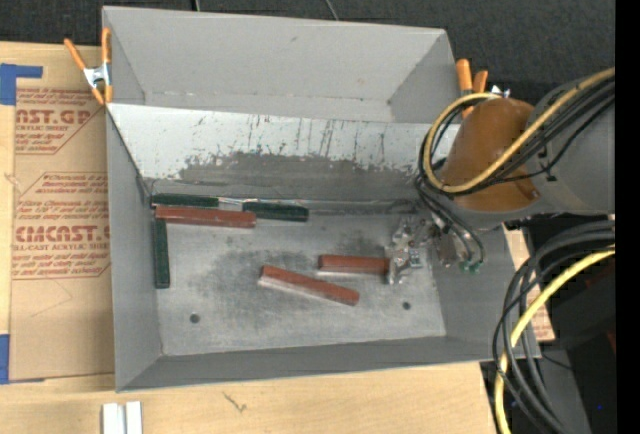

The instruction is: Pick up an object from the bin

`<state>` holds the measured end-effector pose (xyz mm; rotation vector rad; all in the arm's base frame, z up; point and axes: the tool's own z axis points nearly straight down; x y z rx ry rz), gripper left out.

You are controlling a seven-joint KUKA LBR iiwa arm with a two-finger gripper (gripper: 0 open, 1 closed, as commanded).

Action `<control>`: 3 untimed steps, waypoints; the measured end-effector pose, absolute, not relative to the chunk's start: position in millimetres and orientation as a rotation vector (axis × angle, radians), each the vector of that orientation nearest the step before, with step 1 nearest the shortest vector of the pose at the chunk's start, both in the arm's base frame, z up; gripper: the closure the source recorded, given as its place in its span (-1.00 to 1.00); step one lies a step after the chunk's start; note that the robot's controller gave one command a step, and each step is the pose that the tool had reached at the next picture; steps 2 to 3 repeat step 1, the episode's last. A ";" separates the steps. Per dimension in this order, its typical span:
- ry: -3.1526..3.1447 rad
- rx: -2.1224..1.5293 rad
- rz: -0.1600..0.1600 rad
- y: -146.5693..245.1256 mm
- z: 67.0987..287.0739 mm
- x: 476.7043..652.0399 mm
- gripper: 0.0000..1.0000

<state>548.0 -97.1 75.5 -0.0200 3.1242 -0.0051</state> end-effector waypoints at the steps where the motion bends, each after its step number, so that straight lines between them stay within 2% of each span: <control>1: 3.142 -0.022 0.000 -115.4 264.6 547.1 1.00; 3: 3.142 -0.022 0.000 -115.4 264.6 547.1 1.00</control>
Offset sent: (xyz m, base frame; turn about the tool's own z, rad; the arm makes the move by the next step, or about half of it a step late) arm 0.0000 0.0000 0.0000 0.0000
